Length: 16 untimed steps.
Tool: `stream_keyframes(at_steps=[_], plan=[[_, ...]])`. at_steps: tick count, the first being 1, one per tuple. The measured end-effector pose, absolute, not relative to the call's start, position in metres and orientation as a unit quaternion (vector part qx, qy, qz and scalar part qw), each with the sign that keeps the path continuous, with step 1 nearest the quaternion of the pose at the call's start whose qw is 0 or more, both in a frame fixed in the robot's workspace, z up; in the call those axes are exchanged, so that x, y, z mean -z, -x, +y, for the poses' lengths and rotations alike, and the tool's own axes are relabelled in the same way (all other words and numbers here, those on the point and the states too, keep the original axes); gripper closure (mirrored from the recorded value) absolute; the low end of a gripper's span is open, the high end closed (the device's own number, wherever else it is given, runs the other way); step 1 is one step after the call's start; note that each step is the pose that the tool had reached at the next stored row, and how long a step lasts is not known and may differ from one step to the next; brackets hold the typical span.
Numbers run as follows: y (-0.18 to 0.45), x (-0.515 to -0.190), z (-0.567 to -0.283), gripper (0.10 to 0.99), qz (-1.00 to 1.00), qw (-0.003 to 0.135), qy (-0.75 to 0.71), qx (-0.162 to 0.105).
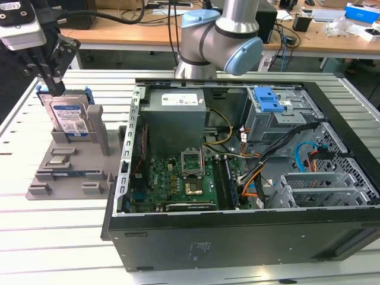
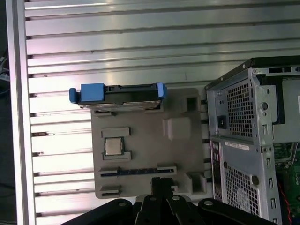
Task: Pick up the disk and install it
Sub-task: 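Reach for the disk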
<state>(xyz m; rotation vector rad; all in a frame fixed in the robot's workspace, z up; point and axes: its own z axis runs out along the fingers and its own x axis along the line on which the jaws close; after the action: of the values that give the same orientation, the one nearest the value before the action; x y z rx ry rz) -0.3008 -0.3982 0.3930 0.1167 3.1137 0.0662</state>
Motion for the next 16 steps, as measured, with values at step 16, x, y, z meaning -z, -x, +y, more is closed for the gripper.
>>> stream_keyframes(at_steps=[16], plan=[[0.333, -0.393, -0.398, 0.980, 0.999, 0.013, -0.037, -0.021]])
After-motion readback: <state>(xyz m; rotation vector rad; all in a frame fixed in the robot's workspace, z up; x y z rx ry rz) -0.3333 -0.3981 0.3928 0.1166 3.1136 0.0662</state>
